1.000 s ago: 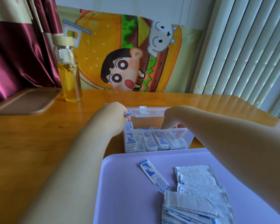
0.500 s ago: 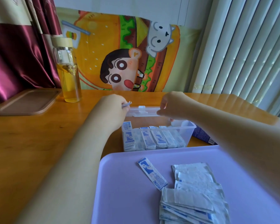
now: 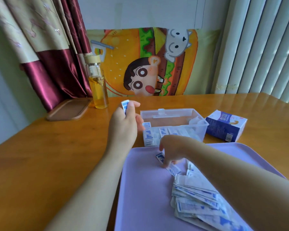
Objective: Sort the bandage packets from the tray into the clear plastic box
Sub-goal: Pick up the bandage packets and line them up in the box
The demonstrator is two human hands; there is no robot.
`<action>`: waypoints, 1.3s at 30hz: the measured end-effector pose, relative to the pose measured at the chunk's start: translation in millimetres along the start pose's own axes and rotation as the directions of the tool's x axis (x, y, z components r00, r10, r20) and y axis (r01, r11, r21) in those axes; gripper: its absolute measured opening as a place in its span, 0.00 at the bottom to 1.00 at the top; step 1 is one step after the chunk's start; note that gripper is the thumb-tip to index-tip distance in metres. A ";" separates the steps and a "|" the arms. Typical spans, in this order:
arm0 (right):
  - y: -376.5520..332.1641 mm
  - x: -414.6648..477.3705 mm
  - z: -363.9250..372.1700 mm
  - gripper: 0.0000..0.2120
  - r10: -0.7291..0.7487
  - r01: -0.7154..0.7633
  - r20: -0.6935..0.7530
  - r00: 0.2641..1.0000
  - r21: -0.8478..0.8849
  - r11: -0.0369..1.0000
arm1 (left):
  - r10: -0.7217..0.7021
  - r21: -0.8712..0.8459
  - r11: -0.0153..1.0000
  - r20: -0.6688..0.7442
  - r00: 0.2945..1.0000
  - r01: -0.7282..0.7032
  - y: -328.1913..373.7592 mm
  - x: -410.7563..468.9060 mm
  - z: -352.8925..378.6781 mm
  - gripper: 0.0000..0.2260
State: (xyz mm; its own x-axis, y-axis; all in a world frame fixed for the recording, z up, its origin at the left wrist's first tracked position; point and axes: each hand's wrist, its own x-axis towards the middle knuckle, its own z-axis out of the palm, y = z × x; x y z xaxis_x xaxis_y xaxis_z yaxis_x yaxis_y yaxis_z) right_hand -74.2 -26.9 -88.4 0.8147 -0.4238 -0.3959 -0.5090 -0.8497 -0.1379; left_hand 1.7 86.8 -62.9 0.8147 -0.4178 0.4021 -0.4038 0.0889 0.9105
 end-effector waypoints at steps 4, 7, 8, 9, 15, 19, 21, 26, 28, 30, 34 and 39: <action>4.4 1.8 0.0 0.08 0.025 -0.025 0.044 0.999 0.016 1.000 | -0.038 0.027 0.999 -0.043 0.998 0.040 -10.2 -29.3 -6.2 0.12; 4.0 3.2 0.9 0.11 0.043 -0.049 0.077 0.996 0.072 0.996 | -0.094 -0.022 0.995 0.015 0.995 0.095 -16.1 -34.1 1.1 0.13; 4.0 3.5 0.4 0.12 0.044 -0.052 0.088 0.995 0.090 0.995 | -0.110 -0.038 0.993 0.052 0.993 0.112 -17.1 -35.1 3.9 0.14; 3.9 3.4 -0.3 0.12 0.046 -0.057 0.105 0.993 0.107 0.993 | -0.128 -0.052 0.990 0.094 0.987 0.133 -18.8 -36.2 6.4 0.14; 12.8 -5.1 8.8 0.18 -0.013 0.037 -0.107 0.994 0.226 0.973 | -0.286 -0.174 0.924 0.271 0.919 0.339 -34.0 -46.3 -1.3 0.13; 17.0 -15.1 13.1 0.11 -0.025 0.300 -0.466 0.885 0.527 0.795 | -0.445 -0.203 0.845 0.249 0.860 0.495 -39.4 -39.9 -8.6 0.12; 15.8 -28.8 9.5 0.10 -0.027 0.447 -0.547 0.837 0.654 0.610 | -0.465 -0.240 0.804 0.319 0.826 0.545 -36.7 -39.0 -7.0 0.15; -0.3 -51.6 21.2 0.15 -0.230 0.579 -0.602 0.764 0.485 0.655 | -0.378 -0.266 0.694 0.657 0.653 0.669 -34.7 -53.5 0.9 0.12; 0.8 -53.8 27.4 0.19 -0.244 0.562 -0.658 0.712 0.326 0.760 | -0.382 -0.263 0.656 0.693 0.611 0.708 -33.8 -57.2 2.3 0.10; 6.7 -57.9 29.0 0.21 -0.214 0.535 -0.697 0.684 0.281 0.796 | -0.413 -0.226 0.673 0.676 0.611 0.704 -35.5 -58.4 3.9 0.06; 29.5 -78.3 24.1 0.16 -0.184 0.450 -0.651 0.736 0.268 0.852 | -0.459 -0.260 0.611 0.654 0.602 0.748 -34.4 -59.7 8.7 0.08; 54.5 -102.6 31.5 0.17 -0.159 0.155 -0.258 0.953 -0.036 0.987 | -0.501 -0.389 0.456 0.631 0.593 0.800 -30.3 -57.2 6.7 0.10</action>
State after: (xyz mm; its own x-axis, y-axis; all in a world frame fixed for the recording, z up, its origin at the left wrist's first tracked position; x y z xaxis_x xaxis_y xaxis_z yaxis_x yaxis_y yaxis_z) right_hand -194.2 -19.8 -83.9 0.9291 -0.3495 -0.1206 -0.3659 -0.9158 -0.1653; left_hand -35.5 101.9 -114.2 0.4225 -0.8625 -0.2785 0.6296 0.0583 0.7747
